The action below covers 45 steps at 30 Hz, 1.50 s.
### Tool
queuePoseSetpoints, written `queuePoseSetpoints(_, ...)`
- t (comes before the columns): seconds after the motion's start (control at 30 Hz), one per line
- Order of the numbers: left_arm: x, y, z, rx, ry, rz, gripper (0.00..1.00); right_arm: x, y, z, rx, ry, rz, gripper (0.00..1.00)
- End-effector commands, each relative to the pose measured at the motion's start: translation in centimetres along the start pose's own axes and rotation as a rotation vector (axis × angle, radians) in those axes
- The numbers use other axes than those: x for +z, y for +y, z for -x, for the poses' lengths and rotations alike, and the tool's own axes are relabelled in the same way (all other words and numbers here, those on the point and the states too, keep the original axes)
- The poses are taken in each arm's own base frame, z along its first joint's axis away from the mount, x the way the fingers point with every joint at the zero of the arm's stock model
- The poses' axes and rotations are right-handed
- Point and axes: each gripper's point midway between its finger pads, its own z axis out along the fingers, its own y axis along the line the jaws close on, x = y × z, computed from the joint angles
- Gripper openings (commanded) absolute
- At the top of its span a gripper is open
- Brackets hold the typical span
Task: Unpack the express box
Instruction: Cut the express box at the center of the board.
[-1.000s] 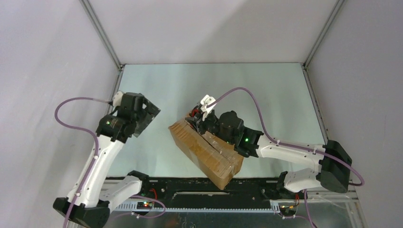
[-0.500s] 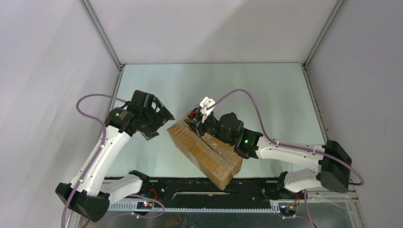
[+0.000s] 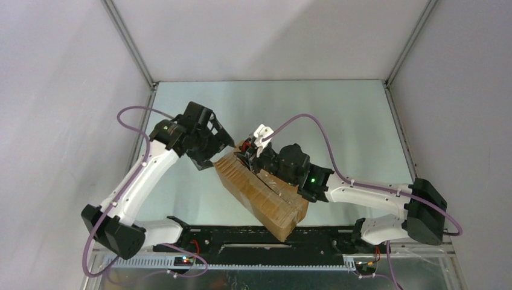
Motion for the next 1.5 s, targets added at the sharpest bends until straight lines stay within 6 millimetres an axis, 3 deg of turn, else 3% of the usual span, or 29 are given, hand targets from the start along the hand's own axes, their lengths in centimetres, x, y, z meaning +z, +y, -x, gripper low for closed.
queuePoseSetpoints(0.0, -1.1, -2.3, -0.6, 0.020, 0.029, -0.015, 1.00, -0.3, 1.8, 0.3, 0.005, -0.015, 0.065, 0.00)
queuePoseSetpoints(0.23, 0.6, -0.9, -2.3, 0.006, 0.093, 0.053, 1.00, -0.3, 1.4, 0.1, -0.001, -0.012, 0.043, 0.00)
queuePoseSetpoints(0.4, 2.6, 1.5, -3.4, -0.041, 0.118, 0.132, 1.00, -0.7, 0.9, 0.8, -0.009, -0.023, 0.017, 0.00)
queuePoseSetpoints(0.87, 5.0, 5.6, -2.6, -0.102, 0.046, 0.274, 1.00, -2.8, -0.2, 2.0, -0.021, -0.027, -0.028, 0.00)
queuePoseSetpoints(1.07, 5.4, 6.3, -2.5, -0.118, 0.031, 0.288, 1.00, -3.5, -0.3, 1.4, -0.013, -0.004, -0.041, 0.00)
queuePoseSetpoints(1.33, 5.4, 6.1, -1.9, -0.141, 0.007, 0.285, 1.00, -4.9, -0.2, -1.0, 0.009, 0.054, -0.079, 0.00)
queuePoseSetpoints(1.47, 5.3, 6.1, -1.7, -0.139, 0.000, 0.291, 0.99, -5.5, -0.7, -0.3, 0.008, 0.032, -0.106, 0.00)
